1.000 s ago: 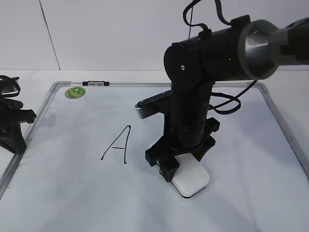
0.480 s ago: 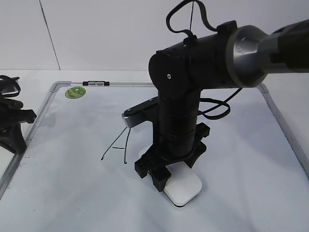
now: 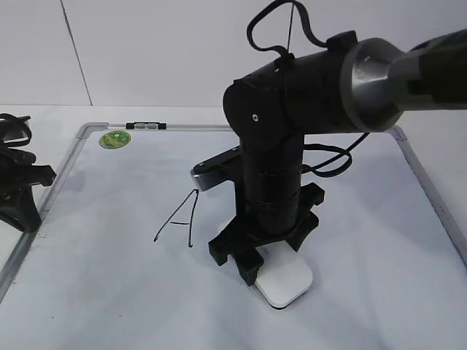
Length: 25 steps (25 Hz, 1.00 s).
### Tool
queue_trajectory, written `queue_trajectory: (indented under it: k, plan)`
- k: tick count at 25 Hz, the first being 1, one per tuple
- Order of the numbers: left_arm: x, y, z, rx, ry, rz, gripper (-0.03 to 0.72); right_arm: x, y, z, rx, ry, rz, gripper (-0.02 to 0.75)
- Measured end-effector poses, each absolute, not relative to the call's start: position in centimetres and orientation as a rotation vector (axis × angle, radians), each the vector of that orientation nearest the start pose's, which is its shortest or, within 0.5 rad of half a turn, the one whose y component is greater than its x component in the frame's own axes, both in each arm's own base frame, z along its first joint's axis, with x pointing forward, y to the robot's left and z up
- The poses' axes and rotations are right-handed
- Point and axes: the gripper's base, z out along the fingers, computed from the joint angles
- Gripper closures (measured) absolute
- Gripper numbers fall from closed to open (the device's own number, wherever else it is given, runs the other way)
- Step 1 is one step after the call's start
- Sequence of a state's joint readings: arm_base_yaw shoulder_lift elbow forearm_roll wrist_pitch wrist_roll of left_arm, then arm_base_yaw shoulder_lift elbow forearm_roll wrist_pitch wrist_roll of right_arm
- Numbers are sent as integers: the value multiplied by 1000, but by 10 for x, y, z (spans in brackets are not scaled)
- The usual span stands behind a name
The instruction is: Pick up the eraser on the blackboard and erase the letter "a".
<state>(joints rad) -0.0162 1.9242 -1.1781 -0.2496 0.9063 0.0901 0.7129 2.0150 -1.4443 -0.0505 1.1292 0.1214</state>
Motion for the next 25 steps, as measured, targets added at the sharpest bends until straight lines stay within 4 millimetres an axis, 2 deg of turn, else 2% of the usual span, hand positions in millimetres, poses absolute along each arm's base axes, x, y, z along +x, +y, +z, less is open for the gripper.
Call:
queue_trajectory:
  k: [14,19,22,25]
  plan:
    - [347,-23,149,-74,3113,-307,666,323,204,174,-762,3083,-171,178]
    - [347,-23,149,-74,3113,-307,663,329,198,178,-725,3091,-184,178]
    - [347,-23,149,-74,3113,-307,662,332,198,188,-714,3068,-197,178]
    - [347,-23,149,-74,3113,-307,660,332,195,215,-668,2997,-189,178]
